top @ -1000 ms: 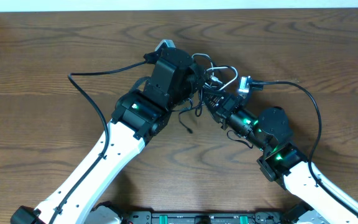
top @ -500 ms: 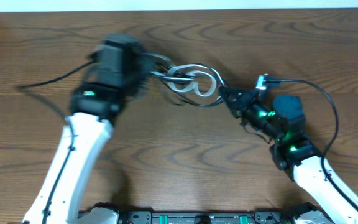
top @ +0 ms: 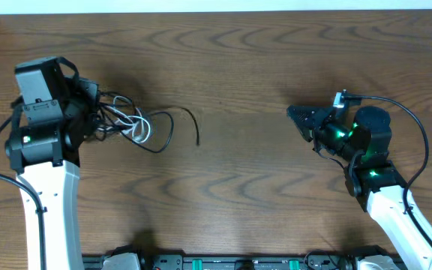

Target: Untangle cables

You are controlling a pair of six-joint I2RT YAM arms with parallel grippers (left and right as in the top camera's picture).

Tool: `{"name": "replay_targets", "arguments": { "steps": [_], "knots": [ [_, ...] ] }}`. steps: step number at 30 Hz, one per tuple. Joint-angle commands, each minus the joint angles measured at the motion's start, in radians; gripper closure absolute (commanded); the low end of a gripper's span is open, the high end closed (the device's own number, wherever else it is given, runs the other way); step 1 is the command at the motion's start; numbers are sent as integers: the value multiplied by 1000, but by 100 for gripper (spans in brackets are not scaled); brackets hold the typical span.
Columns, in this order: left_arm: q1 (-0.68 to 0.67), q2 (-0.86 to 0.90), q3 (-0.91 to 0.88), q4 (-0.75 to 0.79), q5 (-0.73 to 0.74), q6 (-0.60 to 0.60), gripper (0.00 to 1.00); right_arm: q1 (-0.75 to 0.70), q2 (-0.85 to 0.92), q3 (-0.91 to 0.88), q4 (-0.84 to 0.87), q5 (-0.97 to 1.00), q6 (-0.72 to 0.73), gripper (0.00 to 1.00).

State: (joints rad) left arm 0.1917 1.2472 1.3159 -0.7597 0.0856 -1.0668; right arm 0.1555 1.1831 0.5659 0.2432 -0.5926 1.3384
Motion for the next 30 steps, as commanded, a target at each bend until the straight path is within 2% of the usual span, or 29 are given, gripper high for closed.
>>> {"name": "replay_targets", "arguments": {
  "steps": [1, 6, 12, 16, 17, 19, 23, 27, 30],
  "knots": [
    [-3, -13, 24, 2, 126, 27, 92, -3, 1, 6, 1, -30, -28, 99],
    [-16, -13, 24, 2, 208, 32, 92, -3, 1, 6, 62, -80, -59, 97],
    [-64, -13, 24, 6, 247, 89, 92, -3, 1, 6, 225, -173, -147, 81],
    [-118, -13, 24, 11, 247, 137, 92, 2, 1, 6, 256, -186, -188, 70],
    [-156, -13, 24, 26, 247, 190, 92, 9, 1, 6, 257, -185, -228, 60],
    [-193, -13, 24, 43, 248, 255, 92, 13, 1, 6, 266, -185, -256, 53],
    [-278, -13, 24, 74, 259, 420, 92, 25, 1, 6, 280, -184, -288, 47],
    [-349, -13, 24, 142, 407, 661, 92, 49, 1, 6, 290, -163, -318, 42],
    [-383, -13, 24, 187, 492, 755, 92, 69, 1, 6, 290, -139, -349, 40]
  ]
}}
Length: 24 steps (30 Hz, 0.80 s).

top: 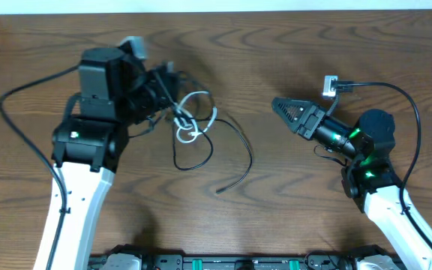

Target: Untangle cables

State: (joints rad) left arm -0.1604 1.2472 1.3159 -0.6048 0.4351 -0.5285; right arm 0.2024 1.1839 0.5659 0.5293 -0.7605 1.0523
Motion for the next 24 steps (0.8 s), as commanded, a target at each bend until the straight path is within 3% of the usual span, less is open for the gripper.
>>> {"name": "replay_targets", "arguments": {
  "steps": [1, 12, 24],
  "knots": [
    [-39, -13, 24, 46, 168, 238, 92, 28, 0, 6, 7, 30, -75, 40],
    [-45, -13, 24, 223, 516, 296, 92, 112, 0, 6, 137, 30, -127, 39],
    [-48, 7, 24, 278, 528, 298, 92, 202, 0, 6, 227, 89, -109, 39]
  ]
}}
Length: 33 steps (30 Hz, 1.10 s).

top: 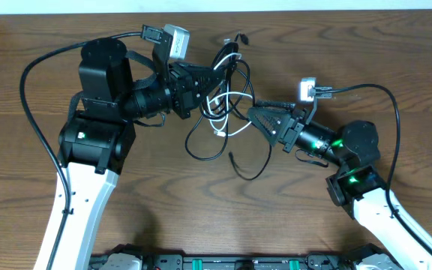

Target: Untangle cables

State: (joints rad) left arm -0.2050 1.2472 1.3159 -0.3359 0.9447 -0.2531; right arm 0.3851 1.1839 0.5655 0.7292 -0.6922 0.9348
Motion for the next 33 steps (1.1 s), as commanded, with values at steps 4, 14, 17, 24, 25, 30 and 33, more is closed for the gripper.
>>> {"name": "replay_targets", "arguments": {
  "steps": [4, 14, 17, 24, 25, 30, 33],
  "knots": [
    [-4, 34, 24, 13, 6, 20, 92, 35, 0, 7, 46, 44, 95, 39],
    [-4, 44, 24, 13, 8, 20, 92, 39, 0, 7, -33, 127, 89, 42],
    [-4, 44, 24, 13, 8, 21, 92, 38, 0, 7, -75, 161, 89, 46],
    [-1, 44, 24, 13, -52, 66, 92, 32, 0, 7, -98, 166, 97, 62],
    [-1, 44, 24, 13, -82, 66, 92, 32, 0, 7, -98, 166, 114, 63],
    [-1, 44, 24, 26, -270, -22, 92, 32, 0, 7, -141, 166, 260, 64],
    [-1, 44, 24, 45, -407, -141, 92, 32, 0, 7, -166, 166, 325, 61]
  ]
}}
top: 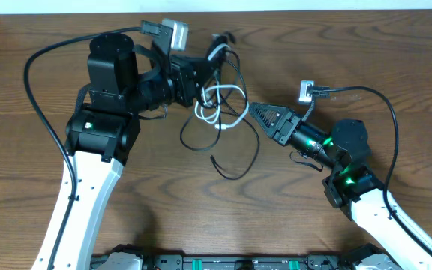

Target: Untangle cables

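A tangle of one white cable (pixel 221 103) and a black cable (pixel 235 154) hangs at the table's upper middle. My left gripper (pixel 203 81) is shut on the top of the bundle, with a black plug end (pixel 222 37) sticking up behind it. Black loops and a loose end (pixel 214 159) trail down toward the table. My right gripper (pixel 252 109) points left, its tip right at the white loop's right edge. Whether its jaws are open or shut on a strand cannot be made out from overhead.
The brown wooden table (pixel 336 45) runs under both arms. The left arm's own black feed cable (pixel 40 67) arcs out to the left. The right arm's cable (pixel 385 112) loops over its wrist. A dark equipment rail (pixel 223 262) lines the front edge.
My left gripper has shifted slightly up and left with the bundle. The right gripper's tip has stayed against the white loop, and the black loops hang a little more to the left.
The left gripper was at the tangle lying at the far left of the table, the right gripper far away. Then the bundle was in the left gripper nearer the middle. Then both grippers met at the raised bundle in the centre, where they remain.
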You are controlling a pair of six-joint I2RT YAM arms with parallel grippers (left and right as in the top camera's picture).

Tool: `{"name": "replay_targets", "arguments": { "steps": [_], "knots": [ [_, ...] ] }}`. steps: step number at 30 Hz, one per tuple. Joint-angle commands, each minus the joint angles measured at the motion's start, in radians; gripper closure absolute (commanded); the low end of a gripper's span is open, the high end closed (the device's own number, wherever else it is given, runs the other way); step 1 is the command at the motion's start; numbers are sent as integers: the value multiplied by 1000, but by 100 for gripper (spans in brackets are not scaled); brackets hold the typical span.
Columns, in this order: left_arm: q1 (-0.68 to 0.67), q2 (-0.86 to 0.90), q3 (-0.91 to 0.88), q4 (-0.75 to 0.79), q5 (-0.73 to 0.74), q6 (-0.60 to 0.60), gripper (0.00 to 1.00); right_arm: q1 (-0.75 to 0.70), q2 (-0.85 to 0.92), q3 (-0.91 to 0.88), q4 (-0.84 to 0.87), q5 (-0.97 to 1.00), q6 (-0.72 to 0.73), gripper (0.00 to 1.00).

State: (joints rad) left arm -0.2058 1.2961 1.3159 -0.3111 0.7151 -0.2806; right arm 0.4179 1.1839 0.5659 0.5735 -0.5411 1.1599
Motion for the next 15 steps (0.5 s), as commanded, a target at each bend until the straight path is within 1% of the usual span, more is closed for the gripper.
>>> {"name": "replay_targets", "arguments": {
  "steps": [1, 2, 6, 10, 13, 15],
  "knots": [
    [0, -5, 24, 26, -217, -153, 92, -1, 0, 6, -14, 14, 105, 58],
    [0, -5, 24, 29, -244, -187, 92, -1, 0, 6, -13, 11, 105, 56],
    [-2, -5, 24, 41, -319, -343, 92, 6, 0, 6, -8, -1, 156, 39],
    [-8, -4, 24, 68, -315, -416, 92, 28, 0, 6, 12, -4, 187, 26],
    [-32, -4, 24, 84, -304, -456, 92, 54, 0, 6, 41, 6, 194, 24],
    [-61, -4, 24, 93, -304, -462, 92, 74, 0, 6, 66, 18, 195, 25]
  ]
}}
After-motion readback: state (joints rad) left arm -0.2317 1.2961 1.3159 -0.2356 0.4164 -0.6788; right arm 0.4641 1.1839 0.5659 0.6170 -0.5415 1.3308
